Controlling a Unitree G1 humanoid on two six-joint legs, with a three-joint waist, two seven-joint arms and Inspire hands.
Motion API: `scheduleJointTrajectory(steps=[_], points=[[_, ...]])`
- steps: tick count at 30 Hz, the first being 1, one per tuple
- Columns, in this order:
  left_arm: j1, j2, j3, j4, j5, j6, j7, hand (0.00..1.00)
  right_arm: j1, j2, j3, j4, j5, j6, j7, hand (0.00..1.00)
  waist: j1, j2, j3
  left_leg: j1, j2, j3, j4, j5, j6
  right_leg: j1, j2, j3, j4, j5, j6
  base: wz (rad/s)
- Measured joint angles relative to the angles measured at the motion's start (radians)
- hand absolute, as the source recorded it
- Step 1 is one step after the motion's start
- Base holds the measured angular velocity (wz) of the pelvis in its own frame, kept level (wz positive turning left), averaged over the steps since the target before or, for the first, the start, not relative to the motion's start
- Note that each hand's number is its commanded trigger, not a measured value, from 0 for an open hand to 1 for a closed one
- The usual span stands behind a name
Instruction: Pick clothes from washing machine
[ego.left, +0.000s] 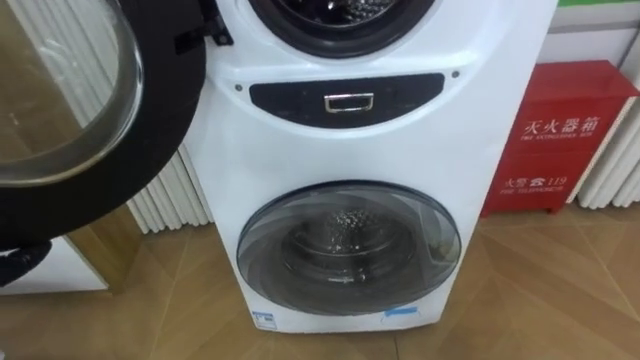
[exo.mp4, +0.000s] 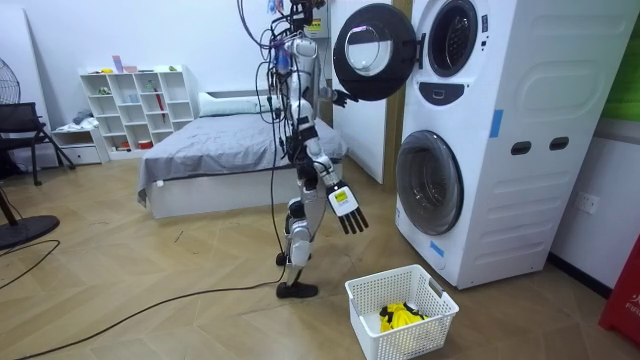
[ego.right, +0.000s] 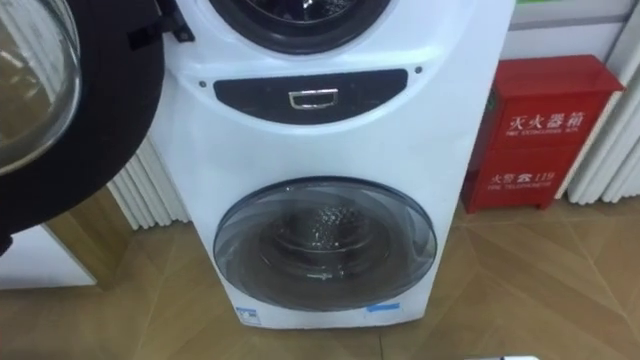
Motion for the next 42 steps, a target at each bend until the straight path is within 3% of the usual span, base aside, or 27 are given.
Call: scheduleJointTrajectory(steps=[1,3,7,8,9,10,11,12,13,15,18,22,24,29,32,34,36,41,42], points=[[0.0,0.001,0.0,-0.018,0.012,0.013,0.002,0.0,0.002,0.0,0.0,0.0,-0.006,0.0,0.0,0.0,0.005,-0.005,-0.001,0.0,0.0,0.0,0.0,0.0,0.0,0.001,0.0,0.001,-0.002,0.0,0.0,0.0],[0.0,0.001,-0.001,-0.106,0.091,0.075,0.01,0.0,0.027,0.001,0.0,-0.008,-0.011,0.0,0.004,0.0,0.037,-0.01,0.0022,-0.003,-0.001,0.002,-0.001,0.0,0.0,0.001,0.001,0.024,-0.013,0.003,-0.001,-0.02],[0.0,0.001,-0.034,-0.2,0.163,0.133,0.036,0.0,0.042,0.015,0.0,-0.007,-0.01,0.002,0.008,0.0,0.043,-0.017,0.0028,-0.009,0.0,-0.032,-0.001,0.0,0.0,0.002,0.005,0.027,-0.009,0.01,-0.001,0.18],[0.0,0.001,-0.047,-0.242,0.18,0.169,0.049,0.0,0.046,0.018,0.0,-0.007,-0.009,0.002,0.01,0.0,0.05,-0.015,0.0043,-0.008,0.005,-0.056,-0.001,0.0,0.0,-0.006,0.008,0.024,0.014,0.01,0.0,0.07],[0.0,0.002,-0.062,-0.296,0.176,0.225,0.067,0.0,0.051,0.021,-0.001,-0.002,-0.006,0.003,0.011,0.0,0.071,-0.005,0.0101,0.0,0.026,-0.11,0.001,0.001,0.0,-0.033,0.023,0.014,0.047,0.0,-0.003,-0.09],[0.0,0.007,-0.069,-0.323,0.174,0.247,0.077,0.0,0.049,0.028,-0.001,-0.001,-0.007,0.003,0.011,0.0,0.088,-0.005,0.0106,-0.001,0.035,-0.139,0.003,0.0,0.0,-0.049,0.036,0.019,0.017,0.006,-0.012,-0.34],[0.0,0.017,-0.068,-0.351,0.173,0.263,0.096,0.0,0.039,0.038,-0.003,-0.008,-0.008,0.003,0.011,0.0,0.101,-0.017,0.0105,-0.02,0.036,-0.176,0.012,-0.001,-0.001,-0.1,0.044,0.029,-0.069,0.076,-0.032,0.27],[-0.001,0.019,-0.081,-0.356,0.166,0.27,0.108,0.0,0.041,0.041,-0.025,-0.016,-0.008,0.006,0.009,0.0,0.06,-0.013,0.0112,-0.034,0.037,-0.186,0.016,0.001,-0.009,-0.112,0.041,-0.002,-0.043,0.106,-0.032,0.62],[-0.001,0.019,-0.09,-0.371,0.169,0.279,0.11,0.0,0.045,0.042,-0.032,-0.022,-0.008,0.015,0.006,0.0,0.048,-0.013,0.0112,-0.038,0.036,-0.175,0.015,0.003,-0.013,-0.11,0.04,0.004,-0.038,0.106,-0.032,1.13],[-0.001,0.016,-0.131,-0.477,0.169,0.344,0.125,0.0,0.051,0.049,-0.042,-0.014,-0.022,0.047,0.001,0.0,0.045,-0.022,0.0121,-0.05,0.041,-0.123,0.015,0.004,-0.014,-0.101,0.043,0.026,-0.045,0.105,-0.03,0.7],[-0.001,0.014,-0.152,-0.554,0.167,0.43,0.133,0.0,0.043,0.046,-0.042,-0.008,-0.018,0.056,0.019,0.0,0.047,-0.023,0.0124,-0.049,0.036,-0.115,0.02,0.004,-0.014,-0.086,0.039,0.038,-0.045,0.107,-0.029,0.29],[-0.001,-0.019,-0.177,-0.597,0.185,0.434,0.157,0.0,0.026,0.049,-0.029,0.011,-0.009,0.063,0.022,0.0,0.019,-0.022,0.0131,-0.068,0.031,-0.083,0.02,0.005,-0.013,-0.088,0.026,0.026,-0.044,0.108,-0.026,0.37],[0.002,-0.081,-0.186,-0.631,0.233,0.436,0.164,0.0,0.01,0.05,-0.025,0.042,0.017,0.081,0.028,0.0,0.013,-0.02,0.0147,-0.07,0.027,-0.061,0.02,0.007,-0.008,-0.087,0.014,0.034,-0.042,0.109,-0.019,0.25],[0.059,-0.141,-0.187,-0.712,0.267,0.436,0.178,0.0,-0.002,0.049,0.021,0.036,0.095,0.09,0.019,0.0,-0.009,-0.018,0.0163,-0.07,0.002,-0.04,0.018,0.017,0.007,-0.089,-0.012,0.039,-0.024,0.104,-0.005,0.1],[0.062,-0.176,-0.187,-0.726,0.305,0.436,0.183,0.0,-0.017,0.047,0.062,0.043,0.096,0.09,0.017,0.0,-0.014,-0.018,0.0163,-0.071,-0.008,-0.021,0.016,0.02,0.013,-0.108,-0.021,0.042,-0.016,0.098,0.009,0.03],[0.062,-0.216,-0.187,-0.733,0.323,0.436,0.183,0.0,-0.014,0.043,0.094,0.044,0.111,0.097,0.015,0.0,-0.022,-0.02,0.0151,-0.071,-0.019,-0.014,0.015,0.021,0.016,-0.116,-0.031,0.045,-0.023,0.103,0.015,0.12],[0.101,-0.274,-0.188,-0.791,0.369,0.436,0.183,0.0,-0.021,0.044,0.132,0.043,0.14,0.112,0.013,0.0,-0.038,-0.022,0.0138,-0.071,-0.026,0.013,0.005,0.029,0.028,-0.116,-0.038,0.057,-0.023,0.106,0.021,0.19],[0.138,-0.314,-0.188,-0.818,0.397,0.425,0.182,0.0,-0.047,0.039,0.185,0.031,0.147,0.119,0.014,0.0,-0.07,-0.029,0.0127,-0.071,-0.04,0.021,0.002,0.036,0.04,-0.115,-0.055,0.04,-0.023,0.111,0.031,0.02],[0.141,-0.327,-0.192,-0.818,0.412,0.42,0.18,0.0,-0.063,0.038,0.198,0.032,0.148,0.118,0.015,0.0,-0.075,-0.029,0.0137,-0.071,-0.04,0.04,0.001,0.037,0.041,-0.114,-0.058,0.04,-0.022,0.112,0.033,0.06]])
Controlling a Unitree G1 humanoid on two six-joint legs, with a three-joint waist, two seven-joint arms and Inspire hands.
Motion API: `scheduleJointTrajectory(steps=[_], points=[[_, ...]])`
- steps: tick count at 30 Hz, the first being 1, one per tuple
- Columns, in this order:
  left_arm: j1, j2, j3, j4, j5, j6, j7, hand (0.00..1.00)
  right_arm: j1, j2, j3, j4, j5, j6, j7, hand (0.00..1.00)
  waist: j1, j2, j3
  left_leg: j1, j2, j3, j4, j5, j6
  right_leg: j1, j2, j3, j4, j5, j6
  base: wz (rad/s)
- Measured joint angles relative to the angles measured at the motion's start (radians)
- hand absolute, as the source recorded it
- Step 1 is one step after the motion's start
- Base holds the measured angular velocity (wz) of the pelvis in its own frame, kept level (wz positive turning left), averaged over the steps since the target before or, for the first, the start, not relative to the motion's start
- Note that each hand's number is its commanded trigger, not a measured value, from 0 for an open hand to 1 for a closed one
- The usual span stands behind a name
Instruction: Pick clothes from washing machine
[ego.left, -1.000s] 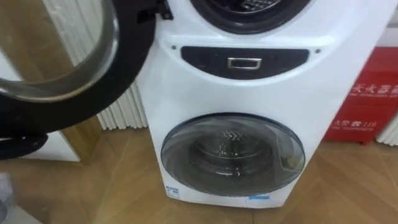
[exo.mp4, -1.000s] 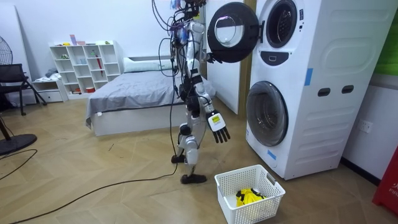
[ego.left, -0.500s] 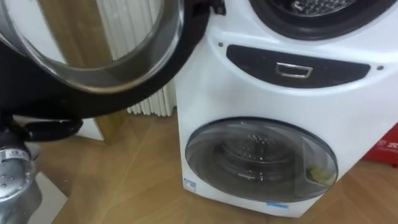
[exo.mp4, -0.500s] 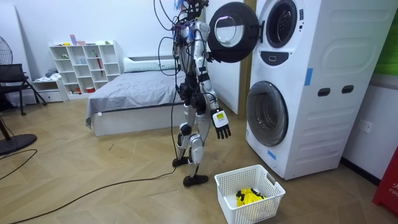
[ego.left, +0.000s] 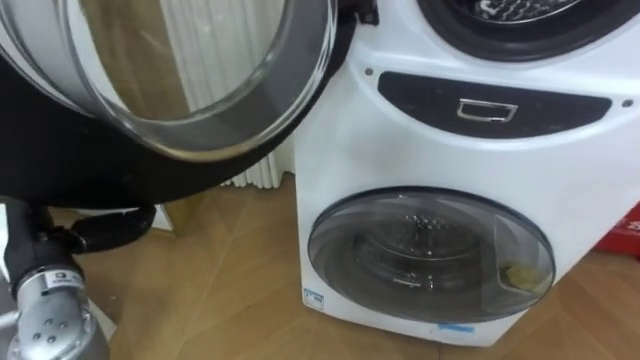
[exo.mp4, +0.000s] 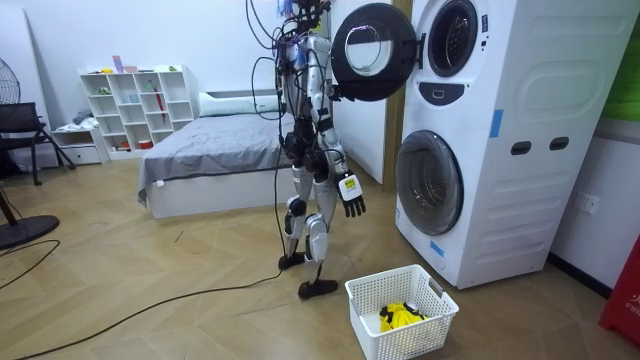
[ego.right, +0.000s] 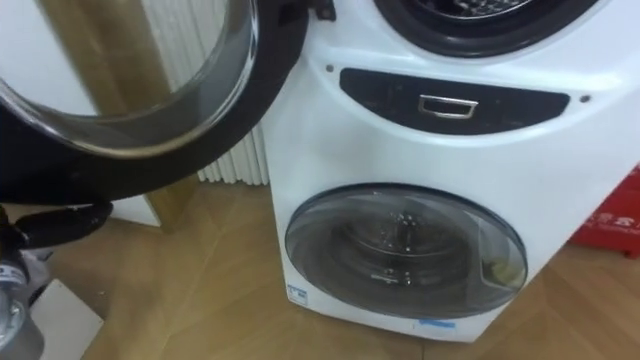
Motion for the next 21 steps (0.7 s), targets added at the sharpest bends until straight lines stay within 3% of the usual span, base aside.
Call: scheduleJointTrajectory(steps=[4,6,9,14,17,21], points=[[0.058,-0.026,-0.003,-0.021,0.007,-0.055,-0.05,0.0,-0.034,0.001,0.01,0.015,-0.001,-0.01,0.02,0.0,-0.011,-0.004,0.0005,-0.008,0.0,0.052,0.0,0.001,0.008,-0.007,-0.007,0.009,-0.001,0.005,0.009,-0.02],[0.105,-0.038,-0.027,-0.041,-0.001,-0.103,-0.085,0.0,-0.043,0.001,0.026,0.015,0.022,-0.011,0.028,0.0,-0.024,-0.004,0.0002,-0.016,0.001,0.058,-0.003,0.001,0.033,-0.01,-0.008,0.004,0.001,0.006,0.018,0.14],[0.166,-0.041,-0.067,-0.042,-0.012,-0.172,-0.12,0.0,-0.049,0.0,0.061,0.013,0.059,-0.011,0.044,0.0,-0.023,-0.007,-0.0002,-0.009,0.002,0.075,-0.005,0.006,0.041,-0.01,-0.011,-0.017,0.013,0.009,0.021,-0.02],[0.26,-0.038,-0.121,-0.036,-0.008,-0.255,-0.207,0.0,-0.053,0.001,0.109,0.001,0.064,-0.025,0.046,0.0,-0.018,-0.013,0.0006,-0.002,0.001,0.111,-0.007,0.008,0.043,-0.009,-0.016,-0.047,0.013,0.017,0.029,-0.21],[0.289,-0.026,-0.196,0.001,-0.023,-0.293,-0.276,0.0,-0.05,0.0,0.139,0.001,0.093,-0.044,0.046,0.0,-0.02,-0.02,0.0,0.002,0.003,0.123,-0.004,0.009,0.043,-0.009,-0.017,-0.067,0.012,0.021,0.027,-0.18],[0.303,0.01,-0.354,0.017,-0.023,-0.306,-0.42,0.0,-0.051,0.001,0.165,0.001,0.114,-0.07,0.05,0.0,-0.028,-0.03,-0.0012,0.005,0.004,0.13,-0.004,0.011,0.044,-0.01,-0.016,-0.064,0.012,0.027,0.025,-0.07]])
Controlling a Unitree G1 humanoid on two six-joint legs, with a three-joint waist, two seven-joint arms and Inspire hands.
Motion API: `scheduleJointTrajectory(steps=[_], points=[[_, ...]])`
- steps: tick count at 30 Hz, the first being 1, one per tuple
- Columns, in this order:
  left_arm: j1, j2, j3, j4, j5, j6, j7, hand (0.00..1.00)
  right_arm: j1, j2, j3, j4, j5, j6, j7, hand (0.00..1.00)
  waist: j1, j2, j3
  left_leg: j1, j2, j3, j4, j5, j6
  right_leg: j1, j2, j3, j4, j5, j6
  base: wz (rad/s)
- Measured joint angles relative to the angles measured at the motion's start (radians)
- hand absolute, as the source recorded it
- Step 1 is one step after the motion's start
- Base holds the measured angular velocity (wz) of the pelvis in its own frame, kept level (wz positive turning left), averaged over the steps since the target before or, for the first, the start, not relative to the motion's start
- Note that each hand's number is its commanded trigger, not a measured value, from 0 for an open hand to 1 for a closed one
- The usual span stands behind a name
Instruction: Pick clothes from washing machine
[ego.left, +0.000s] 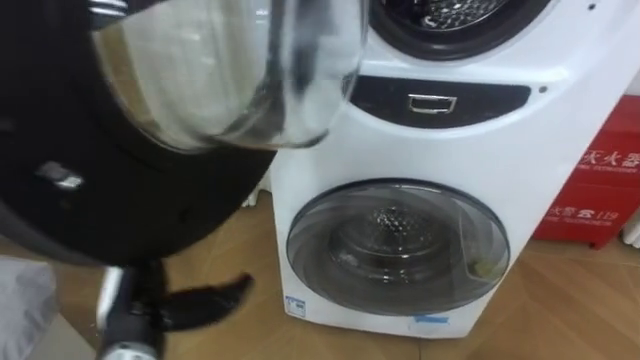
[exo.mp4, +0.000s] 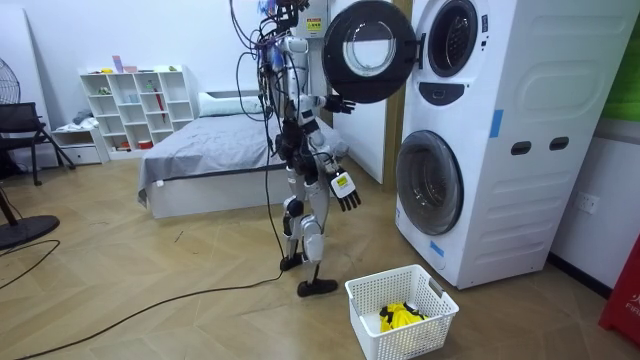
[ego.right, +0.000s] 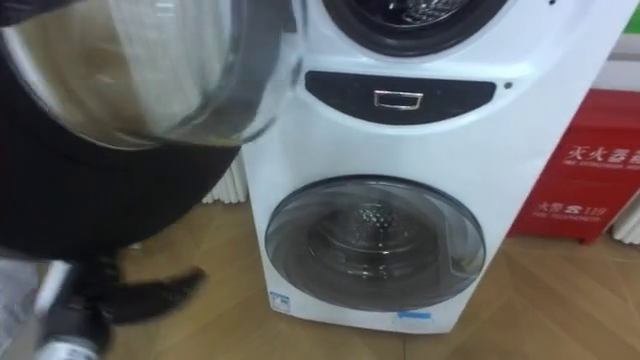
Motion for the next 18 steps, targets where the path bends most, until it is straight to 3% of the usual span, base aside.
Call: scheduleJointTrajectory(steps=[3,7,12,18], points=[[-0.007,0.027,-0.095,0.0,0.001,-0.018,-0.111,0.0,-0.007,0.0,0.002,0.0,0.008,-0.013,0.0,0.0,-0.027,-0.001,-0.0002,0.005,0.001,0.01,-0.004,0.0,0.0,-0.002,0.001,0.002,0.0,0.001,0.0,-0.1],[-0.043,0.019,-0.16,0.014,0.003,-0.018,-0.182,0.0,-0.008,0.0,0.008,-0.001,0.007,-0.017,-0.003,0.0,-0.052,-0.002,0.0004,0.023,0.005,0.035,-0.019,0.001,-0.003,-0.004,0.005,0.001,0.0,0.003,-0.003,-0.24],[-0.124,0.022,-0.29,0.059,0.003,-0.051,-0.329,0.0,-0.008,0.001,0.039,-0.01,0.008,-0.026,-0.002,0.0,-0.077,-0.007,0.0028,0.056,0.014,0.094,-0.047,-0.005,-0.015,-0.012,0.025,0.033,0.0,0.004,-0.006,-0.38],[-0.141,0.039,-0.331,0.093,0.005,-0.054,-0.42,0.0,-0.007,0.003,0.04,-0.015,0.023,-0.026,0.0,0.0,-0.127,-0.004,0.0001,0.071,0.041,0.143,-0.05,-0.026,-0.04,-0.025,0.055,0.034,-0.003,0.004,-0.022,-0.32]])
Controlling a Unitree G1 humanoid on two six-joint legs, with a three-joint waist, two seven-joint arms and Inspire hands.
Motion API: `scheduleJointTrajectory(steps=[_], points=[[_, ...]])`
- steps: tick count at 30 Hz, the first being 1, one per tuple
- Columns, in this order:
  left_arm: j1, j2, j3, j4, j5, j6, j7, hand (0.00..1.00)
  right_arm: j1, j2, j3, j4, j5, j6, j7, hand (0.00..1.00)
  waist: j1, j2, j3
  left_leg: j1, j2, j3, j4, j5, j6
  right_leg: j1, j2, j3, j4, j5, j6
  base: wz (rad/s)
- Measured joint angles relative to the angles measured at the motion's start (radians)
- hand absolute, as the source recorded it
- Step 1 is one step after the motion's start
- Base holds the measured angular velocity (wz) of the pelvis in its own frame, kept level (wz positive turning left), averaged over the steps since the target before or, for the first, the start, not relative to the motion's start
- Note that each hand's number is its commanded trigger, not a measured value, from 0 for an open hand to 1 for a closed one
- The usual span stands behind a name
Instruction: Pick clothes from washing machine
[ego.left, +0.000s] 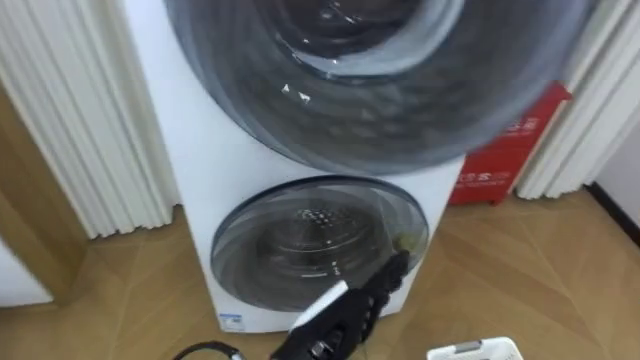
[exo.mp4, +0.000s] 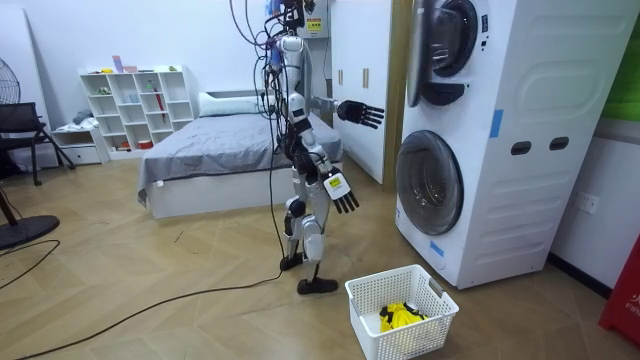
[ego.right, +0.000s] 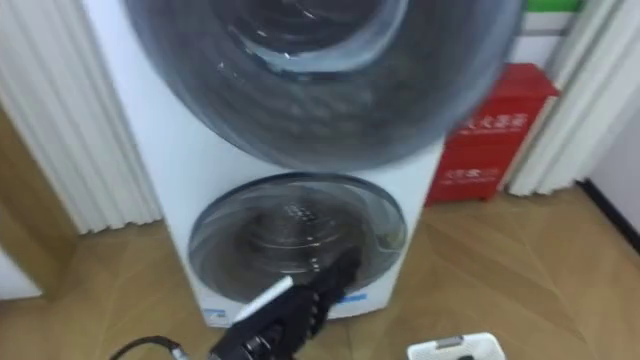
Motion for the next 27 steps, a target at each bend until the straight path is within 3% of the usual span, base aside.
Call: scheduleJointTrajectory(steps=[4,8,13,18,22,25,27], points=[[-0.05,0.003,-0.022,0.076,0.0,-0.001,-0.008,0.0,-0.002,-0.001,0.004,0.0,0.02,0.0,-0.004,0.0,-0.008,0.014,-0.0048,0.0,0.013,0.019,0.004,-0.007,-0.012,-0.013,0.016,0.02,0.001,-0.001,-0.005,-0.24],[-0.129,0.001,-0.044,0.127,0.005,-0.005,-0.01,0.0,-0.016,-0.001,0.013,0.012,0.02,-0.001,-0.002,0.0,-0.01,0.027,0.0014,-0.001,0.012,0.019,0.004,-0.007,-0.013,-0.027,0.023,0.047,0.0,-0.006,-0.014,-0.24],[-0.165,-0.005,-0.074,0.129,0.018,-0.014,-0.009,0.0,-0.021,-0.001,0.023,0.019,0.039,0.001,0.002,0.0,-0.043,0.03,0.0025,0.0,0.012,0.02,0.005,-0.007,-0.013,-0.027,0.023,0.048,0.0,-0.008,-0.017,-0.04],[-0.237,-0.071,-0.106,0.243,0.016,-0.02,-0.009,0.0,-0.035,0.008,0.04,0.015,0.041,0.002,-0.01,0.0,-0.058,0.024,0.0068,0.005,0.011,0.021,0.005,-0.007,-0.013,-0.026,0.023,0.062,0.002,-0.01,-0.017,-0.02],[-0.243,-0.087,-0.113,0.358,0.021,-0.037,-0.006,0.0,-0.035,0.008,0.038,0.02,0.044,0.003,0.004,0.0,-0.056,0.022,0.0107,0.015,0.011,0.019,0.005,-0.007,-0.013,-0.023,0.026,0.07,0.002,-0.016,-0.019,-0.09],[-0.231,-0.065,-0.098,0.452,0.07,-0.046,0.01,0.0,-0.03,0.008,0.033,0.023,0.056,0.003,0.008,0.0,-0.041,0.023,0.0098,0.017,0.013,0.018,0.005,-0.009,-0.016,-0.029,0.031,0.073,0.004,-0.016,-0.021,-0.09],[-0.18,-0.061,-0.04,0.565,0.099,-0.092,0.059,0.0,-0.014,0.009,0.025,0.03,0.083,0.003,0.007,0.0,-0.02,0.018,0.0113,0.023,0.014,0.017,0.004,-0.008,-0.018,-0.015,0.036,0.072,0.001,-0.015,-0.024,-0.04]])
